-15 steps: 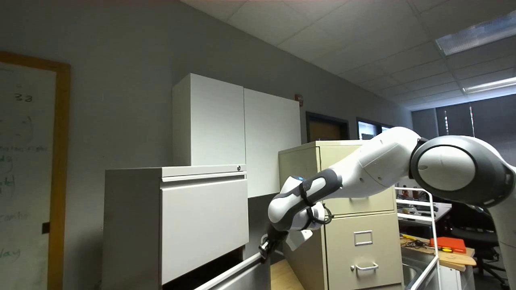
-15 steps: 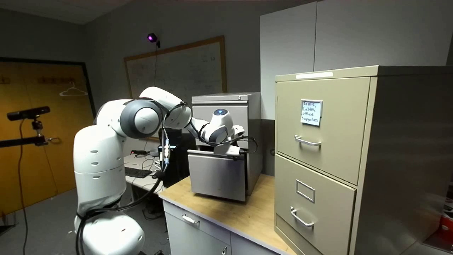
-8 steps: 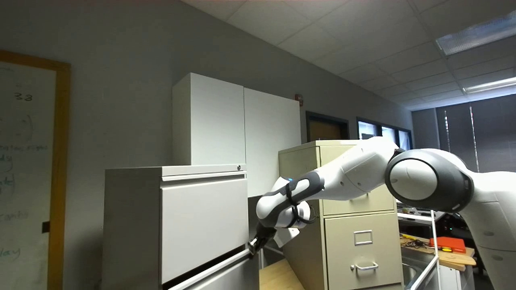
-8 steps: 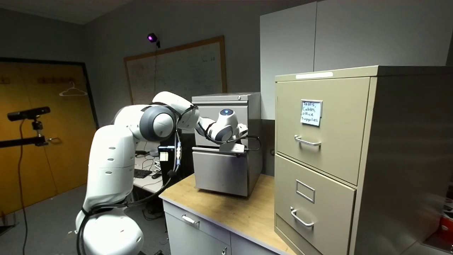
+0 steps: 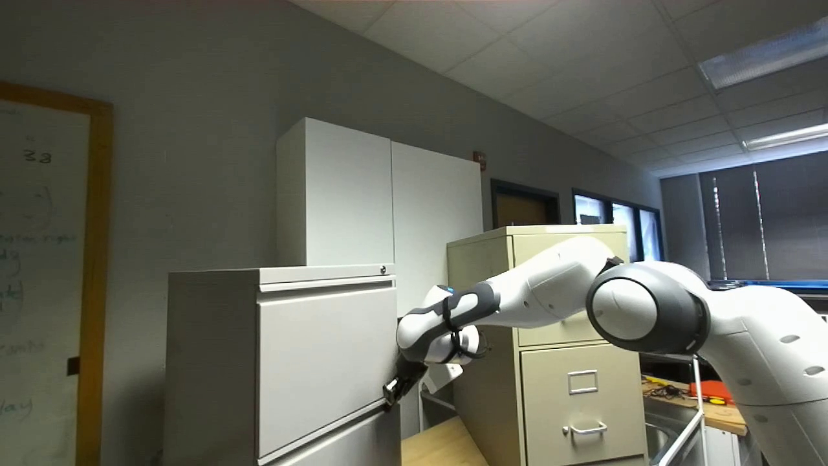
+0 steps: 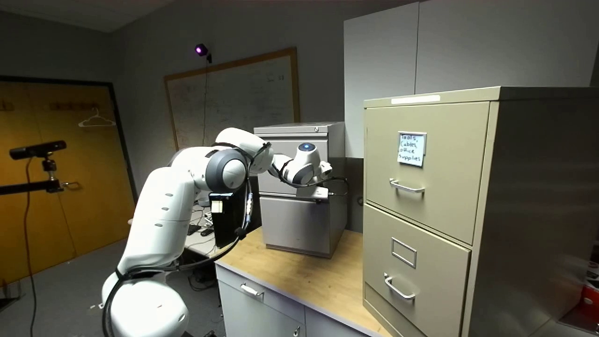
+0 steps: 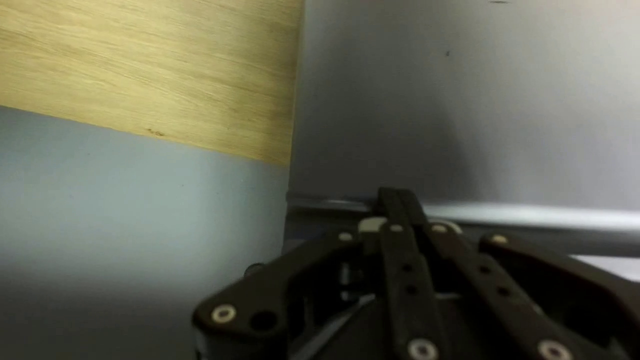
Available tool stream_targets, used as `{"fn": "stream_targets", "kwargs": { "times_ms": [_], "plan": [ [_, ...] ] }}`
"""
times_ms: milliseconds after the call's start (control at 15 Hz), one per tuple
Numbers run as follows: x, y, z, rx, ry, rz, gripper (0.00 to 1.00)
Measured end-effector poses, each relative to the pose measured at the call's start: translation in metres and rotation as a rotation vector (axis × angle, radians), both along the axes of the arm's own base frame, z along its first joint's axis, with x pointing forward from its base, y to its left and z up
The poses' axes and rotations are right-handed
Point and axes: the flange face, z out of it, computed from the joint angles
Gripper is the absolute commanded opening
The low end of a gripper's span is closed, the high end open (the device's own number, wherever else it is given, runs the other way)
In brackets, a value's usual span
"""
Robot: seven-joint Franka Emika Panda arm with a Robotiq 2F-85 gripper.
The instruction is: Close the bottom drawer
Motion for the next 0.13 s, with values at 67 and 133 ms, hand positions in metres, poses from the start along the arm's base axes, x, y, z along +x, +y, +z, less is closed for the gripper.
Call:
{"fn": "stream_targets", "kwargs": {
  "times_ms": [67,133],
  "plan": [
    [0.0041,-0.0005,-0.0002,0.001,0.007,0.004,0.0],
    [0.006,-0.0012,0.0007,0.004,0.021,0.01,0.0]
  ]
}}
